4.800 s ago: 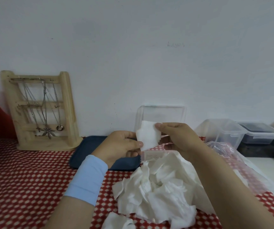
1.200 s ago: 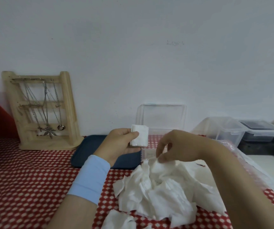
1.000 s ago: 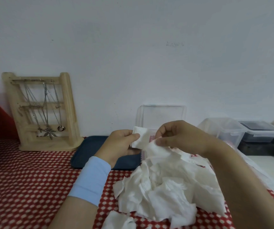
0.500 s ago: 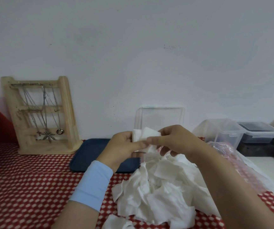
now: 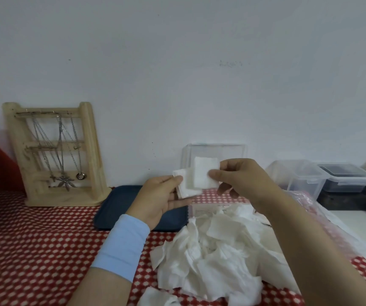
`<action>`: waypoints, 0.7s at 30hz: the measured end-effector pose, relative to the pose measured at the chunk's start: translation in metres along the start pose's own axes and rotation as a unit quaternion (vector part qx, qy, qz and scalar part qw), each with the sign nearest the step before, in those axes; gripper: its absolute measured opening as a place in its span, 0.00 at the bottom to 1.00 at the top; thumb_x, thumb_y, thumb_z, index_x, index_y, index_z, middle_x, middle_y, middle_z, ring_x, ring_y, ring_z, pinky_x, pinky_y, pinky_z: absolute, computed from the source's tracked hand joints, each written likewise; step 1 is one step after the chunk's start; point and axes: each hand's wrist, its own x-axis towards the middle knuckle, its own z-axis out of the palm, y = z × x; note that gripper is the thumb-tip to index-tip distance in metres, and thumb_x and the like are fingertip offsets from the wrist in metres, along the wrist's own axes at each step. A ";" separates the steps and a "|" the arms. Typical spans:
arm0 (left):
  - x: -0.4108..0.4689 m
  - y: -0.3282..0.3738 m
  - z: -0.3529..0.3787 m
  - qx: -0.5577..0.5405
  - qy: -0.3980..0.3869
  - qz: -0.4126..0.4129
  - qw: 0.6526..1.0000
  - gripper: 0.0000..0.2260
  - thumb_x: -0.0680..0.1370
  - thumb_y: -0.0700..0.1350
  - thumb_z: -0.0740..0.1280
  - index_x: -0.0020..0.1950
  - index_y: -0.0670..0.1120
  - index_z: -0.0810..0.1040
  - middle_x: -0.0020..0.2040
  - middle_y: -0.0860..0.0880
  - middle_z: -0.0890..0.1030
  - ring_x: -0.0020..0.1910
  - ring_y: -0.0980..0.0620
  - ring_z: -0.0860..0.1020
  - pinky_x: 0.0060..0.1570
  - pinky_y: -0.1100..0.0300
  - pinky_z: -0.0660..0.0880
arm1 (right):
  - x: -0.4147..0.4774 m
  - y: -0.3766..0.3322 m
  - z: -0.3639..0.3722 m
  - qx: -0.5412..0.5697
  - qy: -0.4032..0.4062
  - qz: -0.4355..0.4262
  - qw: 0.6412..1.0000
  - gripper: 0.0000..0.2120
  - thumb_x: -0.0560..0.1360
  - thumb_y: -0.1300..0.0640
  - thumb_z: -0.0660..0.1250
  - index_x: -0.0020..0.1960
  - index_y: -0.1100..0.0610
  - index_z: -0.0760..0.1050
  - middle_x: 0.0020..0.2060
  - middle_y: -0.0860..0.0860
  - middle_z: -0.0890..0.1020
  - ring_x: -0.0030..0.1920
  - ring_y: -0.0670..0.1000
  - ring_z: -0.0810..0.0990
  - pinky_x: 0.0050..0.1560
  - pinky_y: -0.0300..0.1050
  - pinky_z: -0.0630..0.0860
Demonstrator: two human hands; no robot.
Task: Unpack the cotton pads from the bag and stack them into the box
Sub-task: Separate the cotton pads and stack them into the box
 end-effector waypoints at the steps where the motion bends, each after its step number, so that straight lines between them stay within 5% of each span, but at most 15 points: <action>1: 0.000 0.000 0.000 0.003 -0.002 0.000 1.000 0.11 0.83 0.41 0.65 0.60 0.36 0.81 0.52 0.41 0.87 0.51 0.45 0.86 0.47 0.54 0.84 | -0.001 -0.002 0.001 -0.001 -0.011 -0.011 1.000 0.08 0.76 0.58 0.74 0.38 0.56 0.82 0.28 0.48 0.82 0.29 0.47 0.79 0.31 0.42 0.68; 14: -0.005 0.003 0.004 0.050 -0.046 -0.019 0.998 0.13 0.84 0.40 0.62 0.62 0.34 0.80 0.53 0.37 0.86 0.53 0.42 0.86 0.49 0.52 0.85 | 0.002 0.005 0.017 -0.138 0.002 -0.019 0.990 0.09 0.72 0.56 0.77 0.38 0.61 0.83 0.23 0.46 0.77 0.23 0.44 0.73 0.27 0.36 0.70; 17: -0.005 0.005 0.006 0.011 -0.049 -0.034 0.998 0.15 0.84 0.46 0.63 0.62 0.36 0.80 0.53 0.38 0.86 0.53 0.42 0.86 0.50 0.49 0.84 | 0.005 0.008 0.019 -0.142 0.022 -0.019 0.990 0.07 0.70 0.54 0.78 0.38 0.56 0.83 0.28 0.47 0.81 0.27 0.47 0.76 0.33 0.42 0.76; 21: -0.006 0.005 0.003 0.099 -0.076 -0.006 0.992 0.17 0.75 0.46 0.74 0.61 0.39 0.81 0.55 0.43 0.87 0.55 0.46 0.86 0.57 0.49 0.81 | 0.007 0.012 0.021 -0.133 0.023 -0.008 0.991 0.18 0.69 0.50 0.79 0.55 0.48 0.78 0.45 0.45 0.84 0.37 0.47 0.85 0.36 0.44 0.79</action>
